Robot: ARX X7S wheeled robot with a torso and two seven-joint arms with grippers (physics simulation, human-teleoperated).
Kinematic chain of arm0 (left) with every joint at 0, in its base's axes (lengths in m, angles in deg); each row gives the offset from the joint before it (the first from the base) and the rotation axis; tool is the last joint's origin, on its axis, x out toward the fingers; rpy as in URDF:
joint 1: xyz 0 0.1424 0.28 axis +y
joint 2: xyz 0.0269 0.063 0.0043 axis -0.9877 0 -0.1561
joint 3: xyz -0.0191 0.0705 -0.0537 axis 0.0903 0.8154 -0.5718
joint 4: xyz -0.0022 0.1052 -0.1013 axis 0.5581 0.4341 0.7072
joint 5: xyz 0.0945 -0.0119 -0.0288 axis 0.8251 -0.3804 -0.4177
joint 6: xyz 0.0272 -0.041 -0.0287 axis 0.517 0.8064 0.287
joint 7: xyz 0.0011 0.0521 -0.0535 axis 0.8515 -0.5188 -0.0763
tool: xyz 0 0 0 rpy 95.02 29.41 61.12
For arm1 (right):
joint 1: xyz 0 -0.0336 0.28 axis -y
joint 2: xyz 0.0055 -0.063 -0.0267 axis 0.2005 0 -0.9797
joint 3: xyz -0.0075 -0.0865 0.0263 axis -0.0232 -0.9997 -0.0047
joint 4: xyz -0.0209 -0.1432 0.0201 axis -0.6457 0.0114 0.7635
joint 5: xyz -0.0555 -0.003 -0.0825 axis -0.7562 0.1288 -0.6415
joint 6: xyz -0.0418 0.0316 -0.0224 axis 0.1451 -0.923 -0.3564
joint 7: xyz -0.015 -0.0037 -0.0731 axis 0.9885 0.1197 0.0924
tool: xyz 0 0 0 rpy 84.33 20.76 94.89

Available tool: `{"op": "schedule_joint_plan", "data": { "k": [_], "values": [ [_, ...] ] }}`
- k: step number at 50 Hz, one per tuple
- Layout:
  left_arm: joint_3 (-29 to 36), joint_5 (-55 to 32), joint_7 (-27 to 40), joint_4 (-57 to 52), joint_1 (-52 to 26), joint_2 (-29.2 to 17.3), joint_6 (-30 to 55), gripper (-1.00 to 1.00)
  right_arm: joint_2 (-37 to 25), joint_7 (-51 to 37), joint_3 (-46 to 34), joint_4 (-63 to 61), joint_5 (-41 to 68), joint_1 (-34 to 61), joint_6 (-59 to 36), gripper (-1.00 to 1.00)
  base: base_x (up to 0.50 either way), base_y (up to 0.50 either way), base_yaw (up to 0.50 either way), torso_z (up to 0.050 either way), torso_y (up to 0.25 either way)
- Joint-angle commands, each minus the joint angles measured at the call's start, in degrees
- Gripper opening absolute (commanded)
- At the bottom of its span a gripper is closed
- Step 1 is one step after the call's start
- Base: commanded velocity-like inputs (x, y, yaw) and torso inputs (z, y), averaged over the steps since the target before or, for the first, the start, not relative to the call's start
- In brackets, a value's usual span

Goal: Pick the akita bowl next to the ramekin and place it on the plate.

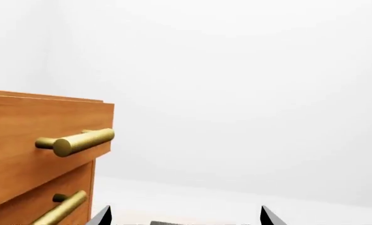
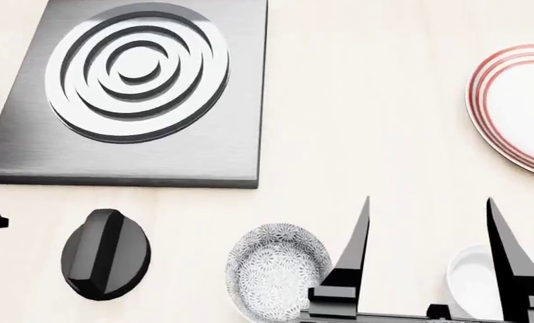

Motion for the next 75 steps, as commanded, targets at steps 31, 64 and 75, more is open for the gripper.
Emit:
{"op": "schedule_joint_plan", "data": {
  "k": [31,64,75],
  "values": [
    [2.56,1.55,0.06,2.05,0.34,-0.68,-1.03,1.00,4.70,3.35,10.96,-2.23,26.91,6.18,-23.64,1.00,0.00,0.00,0.00,0.000,0.000],
    [2.21,1.00,0.66,3.00,1.07,-1.18,-1.97,1.00,7.77,4.23,13.19,5.77,36.52,6.48,-26.54,1.00,0.00,0.00,0.00,0.000,0.000],
    [2.50,1.33,0.63,3.72,1.53,-1.25,-2.78,1.00,7.83,5.46,12.77,8.15,35.83,5.15,-23.92,1.00,0.00,0.00,0.00,0.000,0.000]
  ]
}}
